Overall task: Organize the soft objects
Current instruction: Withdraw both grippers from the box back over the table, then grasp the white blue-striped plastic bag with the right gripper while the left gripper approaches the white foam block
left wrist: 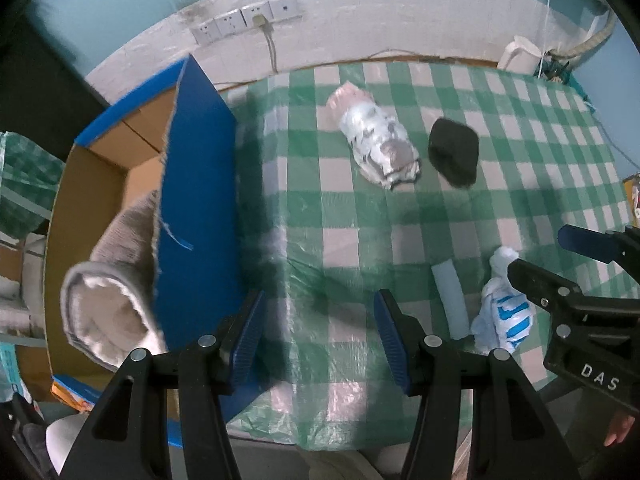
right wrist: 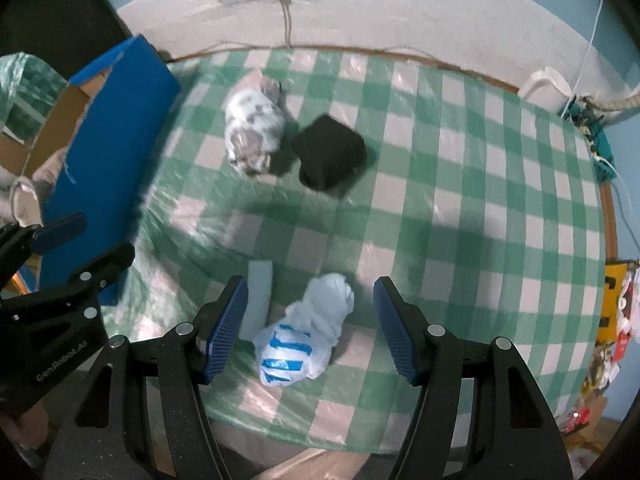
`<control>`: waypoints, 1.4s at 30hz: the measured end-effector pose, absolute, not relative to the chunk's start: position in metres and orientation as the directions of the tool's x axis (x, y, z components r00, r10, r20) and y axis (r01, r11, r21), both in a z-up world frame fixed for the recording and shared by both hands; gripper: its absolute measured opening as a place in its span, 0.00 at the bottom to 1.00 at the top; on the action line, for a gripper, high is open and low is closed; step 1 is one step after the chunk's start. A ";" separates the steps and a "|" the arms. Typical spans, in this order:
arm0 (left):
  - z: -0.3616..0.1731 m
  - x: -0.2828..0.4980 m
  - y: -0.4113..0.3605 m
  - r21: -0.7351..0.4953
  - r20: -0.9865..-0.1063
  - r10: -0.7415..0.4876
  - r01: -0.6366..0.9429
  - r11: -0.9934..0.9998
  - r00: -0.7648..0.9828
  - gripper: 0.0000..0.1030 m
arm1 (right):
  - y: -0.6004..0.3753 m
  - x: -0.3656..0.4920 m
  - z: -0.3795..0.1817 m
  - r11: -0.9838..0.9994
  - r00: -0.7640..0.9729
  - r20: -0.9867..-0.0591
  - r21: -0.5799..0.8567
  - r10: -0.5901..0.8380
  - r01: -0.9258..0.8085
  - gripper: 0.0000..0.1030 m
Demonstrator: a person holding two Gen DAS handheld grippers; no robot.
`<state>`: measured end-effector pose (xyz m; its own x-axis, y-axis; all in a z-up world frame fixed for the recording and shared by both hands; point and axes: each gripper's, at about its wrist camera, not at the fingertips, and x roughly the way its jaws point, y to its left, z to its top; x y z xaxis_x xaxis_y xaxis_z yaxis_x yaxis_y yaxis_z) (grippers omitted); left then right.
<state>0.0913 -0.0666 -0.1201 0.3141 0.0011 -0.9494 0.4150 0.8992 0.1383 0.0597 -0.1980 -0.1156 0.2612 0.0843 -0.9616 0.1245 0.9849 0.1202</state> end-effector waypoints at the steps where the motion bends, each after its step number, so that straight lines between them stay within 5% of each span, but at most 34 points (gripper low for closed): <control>1: -0.124 0.091 -0.068 0.142 -0.951 0.008 0.415 0.899 0.308 0.55 | -0.197 0.059 -0.119 0.985 0.255 -0.963 0.119 0.084 0.126 0.64; 22: -0.168 0.092 -0.082 0.158 -0.971 0.066 0.409 0.899 0.231 0.55 | -0.194 0.046 -0.181 0.981 0.130 -0.985 0.132 0.113 0.145 0.64; 25: -0.169 0.094 -0.086 0.155 -0.972 0.065 0.411 0.898 0.225 0.55 | -0.194 0.046 -0.186 0.980 0.127 -0.983 0.152 0.136 0.126 0.43; 42: -0.180 0.098 -0.113 0.080 -0.991 0.028 0.425 0.902 0.128 0.55 | -0.234 0.045 -0.181 0.984 0.194 -0.976 0.122 0.095 0.131 0.41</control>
